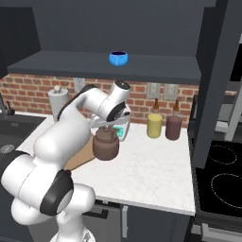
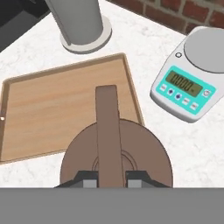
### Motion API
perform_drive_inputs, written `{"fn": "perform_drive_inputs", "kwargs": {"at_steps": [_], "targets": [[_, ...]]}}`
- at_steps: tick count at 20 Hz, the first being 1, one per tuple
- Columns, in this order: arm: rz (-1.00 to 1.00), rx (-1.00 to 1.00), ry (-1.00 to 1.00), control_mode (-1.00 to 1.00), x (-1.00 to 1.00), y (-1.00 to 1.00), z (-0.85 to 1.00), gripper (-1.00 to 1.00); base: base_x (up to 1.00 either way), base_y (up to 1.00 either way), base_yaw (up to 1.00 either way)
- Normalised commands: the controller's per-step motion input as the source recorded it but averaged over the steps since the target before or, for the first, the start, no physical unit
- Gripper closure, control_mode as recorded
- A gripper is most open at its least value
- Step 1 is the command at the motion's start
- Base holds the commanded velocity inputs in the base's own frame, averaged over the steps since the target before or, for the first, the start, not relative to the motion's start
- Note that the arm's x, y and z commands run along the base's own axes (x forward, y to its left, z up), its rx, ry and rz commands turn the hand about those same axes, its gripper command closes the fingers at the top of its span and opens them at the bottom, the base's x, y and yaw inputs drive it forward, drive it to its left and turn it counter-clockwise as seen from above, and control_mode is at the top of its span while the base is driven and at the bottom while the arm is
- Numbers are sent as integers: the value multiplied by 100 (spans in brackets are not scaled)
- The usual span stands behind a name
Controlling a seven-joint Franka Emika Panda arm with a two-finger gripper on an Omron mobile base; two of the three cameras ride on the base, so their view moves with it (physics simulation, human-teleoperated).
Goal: Pick the kettle from the counter and place it on the tray. Then pick the mug from the cabinet and place it on the tray. Then close the cabinet doors.
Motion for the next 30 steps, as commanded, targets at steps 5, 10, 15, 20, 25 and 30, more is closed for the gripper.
{"fn": "perform_drive_inputs", "kwargs": {"at_steps": [5,10,15,20,25,30], "targets": [[1,0,0,-100,5,51,0,100,0,0,0],[0,0,0,-100,19,56,0,100,0,0,0],[0,0,0,-100,32,59,0,100,0,0,0],[0,0,0,-100,31,38,-1,100,0,0,0],[0,0,0,-100,9,4,-9,100,0,0,0],[0,0,0,-100,0,0,-14,100,0,0,0]]}}
